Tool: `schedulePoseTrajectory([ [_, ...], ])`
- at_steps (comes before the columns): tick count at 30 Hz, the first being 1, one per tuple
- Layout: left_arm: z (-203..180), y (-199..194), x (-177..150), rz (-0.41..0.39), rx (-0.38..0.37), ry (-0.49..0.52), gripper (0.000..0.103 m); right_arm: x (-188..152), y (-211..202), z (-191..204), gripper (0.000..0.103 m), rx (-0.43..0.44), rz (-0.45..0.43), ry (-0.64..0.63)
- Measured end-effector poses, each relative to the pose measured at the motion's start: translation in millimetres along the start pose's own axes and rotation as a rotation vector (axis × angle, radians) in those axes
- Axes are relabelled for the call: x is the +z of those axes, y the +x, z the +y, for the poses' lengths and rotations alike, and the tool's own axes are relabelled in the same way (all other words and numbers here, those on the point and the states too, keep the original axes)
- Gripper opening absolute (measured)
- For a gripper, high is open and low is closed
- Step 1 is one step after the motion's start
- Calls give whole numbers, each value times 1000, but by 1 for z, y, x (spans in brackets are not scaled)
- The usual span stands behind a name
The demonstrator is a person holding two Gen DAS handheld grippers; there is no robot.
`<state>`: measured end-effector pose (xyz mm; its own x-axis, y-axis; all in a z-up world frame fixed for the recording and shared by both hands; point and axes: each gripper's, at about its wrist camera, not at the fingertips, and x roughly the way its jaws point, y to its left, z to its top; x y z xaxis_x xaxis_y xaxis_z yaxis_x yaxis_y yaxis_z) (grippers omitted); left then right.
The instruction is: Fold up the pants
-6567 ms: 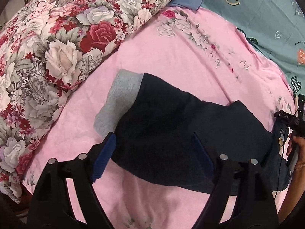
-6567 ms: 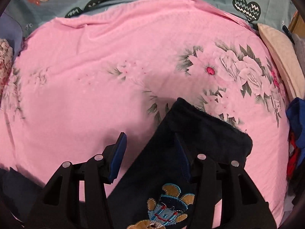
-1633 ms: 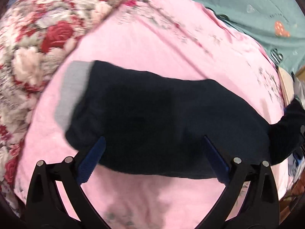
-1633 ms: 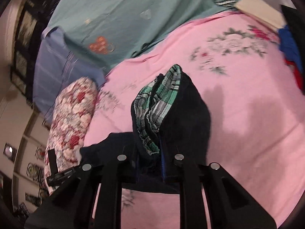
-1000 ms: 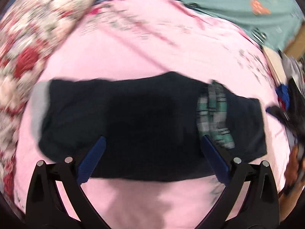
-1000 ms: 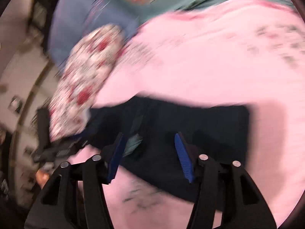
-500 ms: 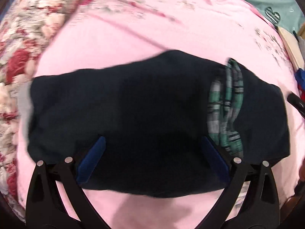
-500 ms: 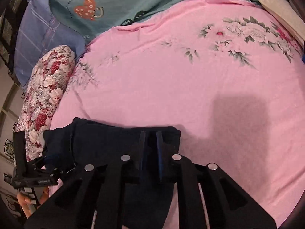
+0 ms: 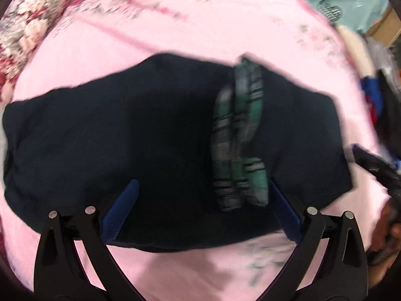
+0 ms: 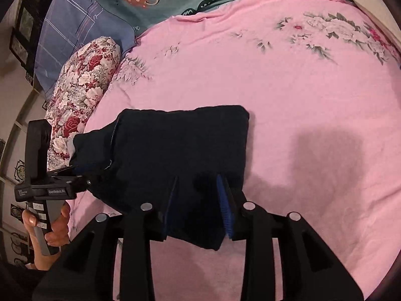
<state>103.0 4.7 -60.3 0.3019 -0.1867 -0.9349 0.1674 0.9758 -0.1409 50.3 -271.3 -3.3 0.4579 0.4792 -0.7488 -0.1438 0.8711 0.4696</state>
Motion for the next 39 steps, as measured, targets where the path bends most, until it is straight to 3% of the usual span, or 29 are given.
schedulePoseTrajectory([
  [5, 15, -13, -5, -4, -52, -59, 101, -14, 12, -3, 40, -100, 77, -25],
  [7, 19, -21, -6, -23, -78, -87, 101, -16, 12, -5, 40, -84, 72, -1],
  [10, 23, -12, -4, -28, -55, -67, 101, -16, 10, 0, 42, -61, 53, -18],
  [14, 12, -2, -6, -36, 11, -22, 101, -18, 24, 7, 45, -130, 68, -64],
  [16, 13, -10, -6, -30, -3, -27, 101, -17, 23, 10, 46, -139, 64, -72],
  [18, 26, -26, -4, -49, -39, -58, 101, -15, 19, 8, 46, -122, 65, -62],
  [22, 75, -72, -13, -141, -39, -159, 101, -12, 3, -1, 47, -81, 14, -10],
  [25, 122, -98, -29, -169, -81, -307, 101, -10, -2, -4, 51, -71, -9, 14],
  [27, 154, -109, -45, -171, -147, -400, 101, -8, -4, -3, 52, -65, -21, 14],
  [30, 173, -111, -60, -151, -225, -469, 101, -5, -1, -1, 52, -40, -26, 18],
  [33, 187, -103, -67, -119, -228, -510, 101, 0, 5, 0, 52, 41, -16, 65],
  [36, 191, -87, -67, -78, -245, -540, 99, 4, 7, 6, 52, 60, -20, 71],
  [39, 193, -72, -59, -65, -229, -551, 87, 5, 6, 8, 52, 51, -24, 55],
])
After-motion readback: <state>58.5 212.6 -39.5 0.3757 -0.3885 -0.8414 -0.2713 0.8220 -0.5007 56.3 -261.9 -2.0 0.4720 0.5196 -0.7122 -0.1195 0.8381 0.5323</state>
